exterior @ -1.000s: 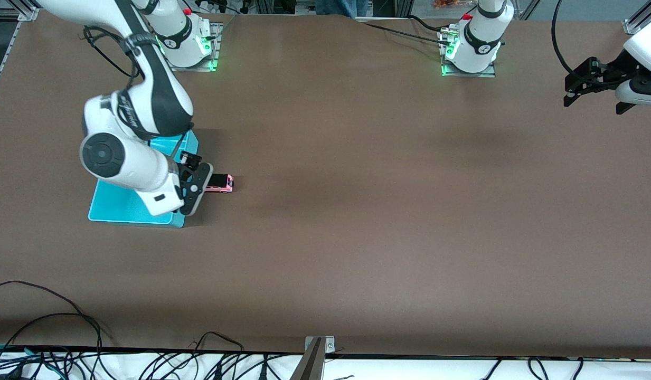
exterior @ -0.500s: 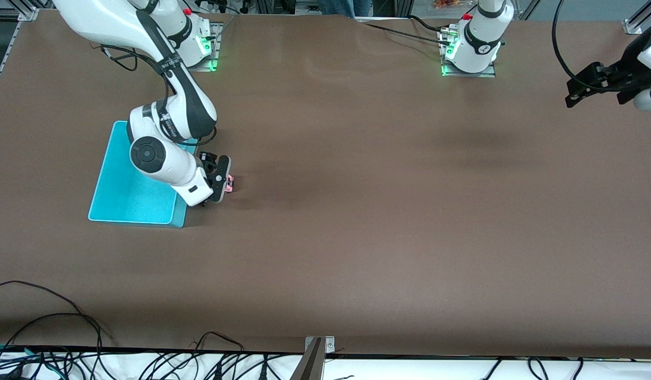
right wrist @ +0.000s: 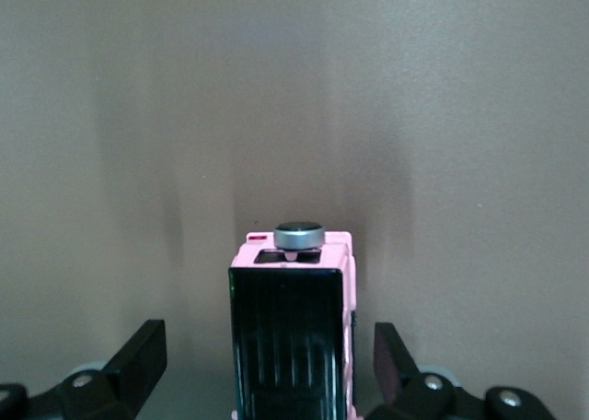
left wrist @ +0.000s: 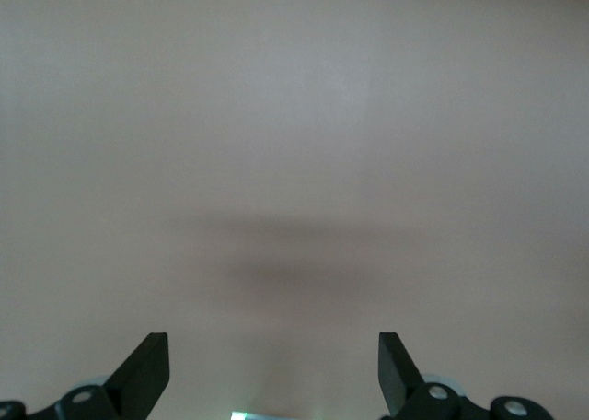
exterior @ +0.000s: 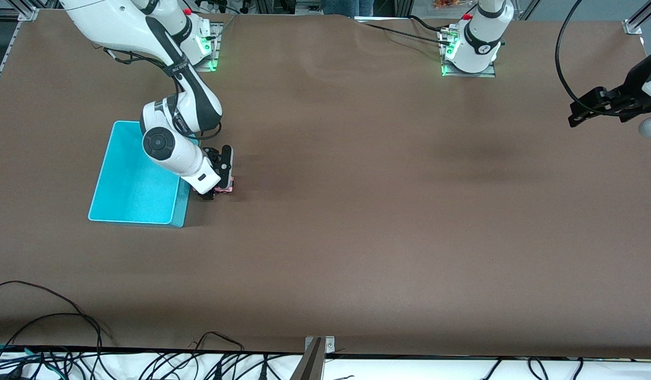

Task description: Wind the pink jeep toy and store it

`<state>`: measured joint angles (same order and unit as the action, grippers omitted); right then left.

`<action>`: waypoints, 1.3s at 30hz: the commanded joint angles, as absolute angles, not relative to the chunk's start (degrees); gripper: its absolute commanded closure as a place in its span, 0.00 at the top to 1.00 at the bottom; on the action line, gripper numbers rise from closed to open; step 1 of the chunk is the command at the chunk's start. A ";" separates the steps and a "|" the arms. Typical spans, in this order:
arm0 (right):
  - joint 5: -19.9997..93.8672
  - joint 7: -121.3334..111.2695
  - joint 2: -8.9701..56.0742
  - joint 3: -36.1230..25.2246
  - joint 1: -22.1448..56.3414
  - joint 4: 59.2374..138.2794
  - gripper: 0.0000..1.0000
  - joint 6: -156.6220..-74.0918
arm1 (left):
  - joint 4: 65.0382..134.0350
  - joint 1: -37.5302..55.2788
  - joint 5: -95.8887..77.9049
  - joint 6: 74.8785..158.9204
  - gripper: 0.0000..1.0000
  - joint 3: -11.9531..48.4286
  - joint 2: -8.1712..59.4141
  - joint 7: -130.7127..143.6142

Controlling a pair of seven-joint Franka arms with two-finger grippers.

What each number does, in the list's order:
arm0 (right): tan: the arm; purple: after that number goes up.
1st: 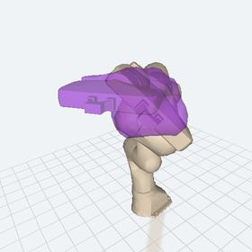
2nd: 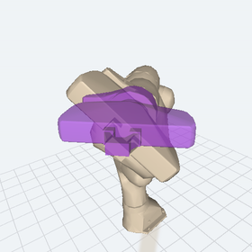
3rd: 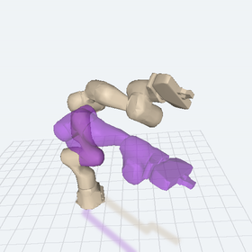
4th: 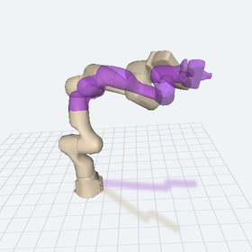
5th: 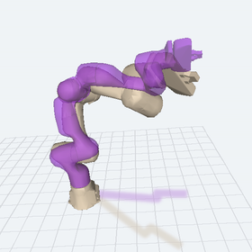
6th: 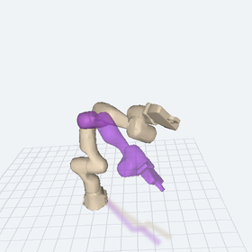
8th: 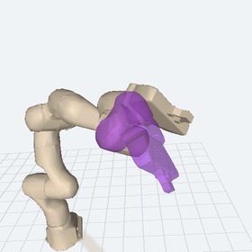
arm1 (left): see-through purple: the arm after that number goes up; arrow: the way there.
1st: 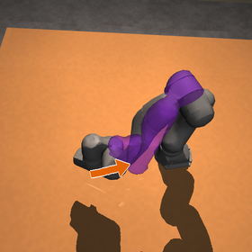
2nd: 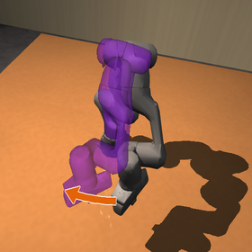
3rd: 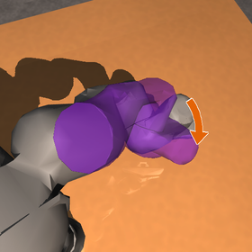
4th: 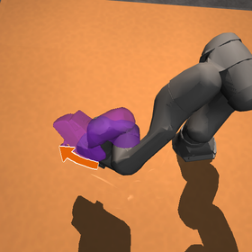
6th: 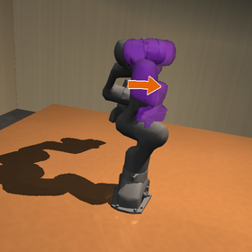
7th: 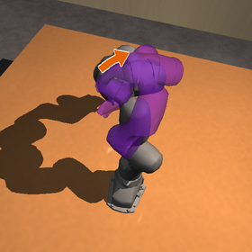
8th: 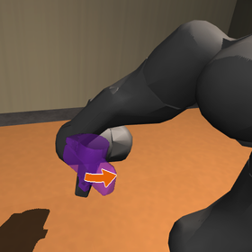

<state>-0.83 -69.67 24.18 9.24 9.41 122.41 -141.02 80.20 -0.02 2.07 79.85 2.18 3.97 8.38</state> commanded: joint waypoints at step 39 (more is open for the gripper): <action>-1.23 -70.66 20.39 10.81 9.32 106.45 0.14 -126.14 | 91.32 -0.97 0.70 85.17 1.00 2.11 -3.60 8.79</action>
<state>-0.85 -71.42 20.83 10.97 9.85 113.25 -134.99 90.39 -0.84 1.56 85.21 2.31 -2.85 8.51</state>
